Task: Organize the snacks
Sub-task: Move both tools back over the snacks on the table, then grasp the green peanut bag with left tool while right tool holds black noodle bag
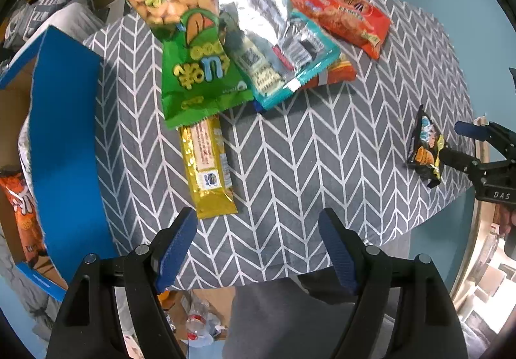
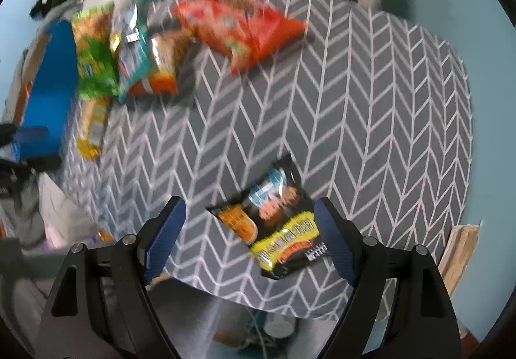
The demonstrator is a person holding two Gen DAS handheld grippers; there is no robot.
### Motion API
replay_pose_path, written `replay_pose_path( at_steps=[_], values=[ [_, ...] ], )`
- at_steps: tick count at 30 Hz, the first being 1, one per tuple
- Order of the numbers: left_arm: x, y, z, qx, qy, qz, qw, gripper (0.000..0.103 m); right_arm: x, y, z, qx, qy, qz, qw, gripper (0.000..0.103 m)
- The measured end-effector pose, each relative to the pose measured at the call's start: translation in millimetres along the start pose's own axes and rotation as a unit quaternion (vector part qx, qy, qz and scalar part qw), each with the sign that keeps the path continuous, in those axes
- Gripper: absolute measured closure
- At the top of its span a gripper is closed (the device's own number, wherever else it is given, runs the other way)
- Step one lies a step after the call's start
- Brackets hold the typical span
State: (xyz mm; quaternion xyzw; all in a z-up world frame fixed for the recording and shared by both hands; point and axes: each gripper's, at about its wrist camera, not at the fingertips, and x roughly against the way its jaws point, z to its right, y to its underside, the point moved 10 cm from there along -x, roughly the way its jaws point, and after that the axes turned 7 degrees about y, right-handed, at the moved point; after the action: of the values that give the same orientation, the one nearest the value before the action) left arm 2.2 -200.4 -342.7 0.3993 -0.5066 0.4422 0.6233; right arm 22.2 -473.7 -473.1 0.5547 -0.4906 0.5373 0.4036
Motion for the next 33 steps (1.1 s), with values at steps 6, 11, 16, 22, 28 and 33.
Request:
replay_pose_path(
  at_steps=[6,11,16,22,28,33],
  values=[
    [-16,7,4,0.027,0.018,-0.009,0.9994,0.024,-23,12,1,0.064,0.009,-0.029,0.997,0.021],
    [-29,11,10,0.035,0.022,-0.015,0.999,0.024,-38,18,0,0.111,0.021,-0.043,0.993,0.021],
    [-39,16,14,0.033,0.018,-0.024,0.999,0.024,-50,21,-2,0.132,0.02,-0.052,0.99,0.021],
    [-44,23,21,0.033,0.017,-0.023,0.999,0.024,-67,26,-11,0.156,0.04,-0.053,0.985,0.02],
    [-31,16,16,0.034,0.015,-0.017,0.9992,0.024,-75,30,-24,0.152,0.057,-0.044,0.986,0.02],
    [-21,5,4,0.049,0.012,-0.002,0.9988,0.024,-69,17,-12,0.086,0.064,-0.043,0.993,0.036]
  ],
)
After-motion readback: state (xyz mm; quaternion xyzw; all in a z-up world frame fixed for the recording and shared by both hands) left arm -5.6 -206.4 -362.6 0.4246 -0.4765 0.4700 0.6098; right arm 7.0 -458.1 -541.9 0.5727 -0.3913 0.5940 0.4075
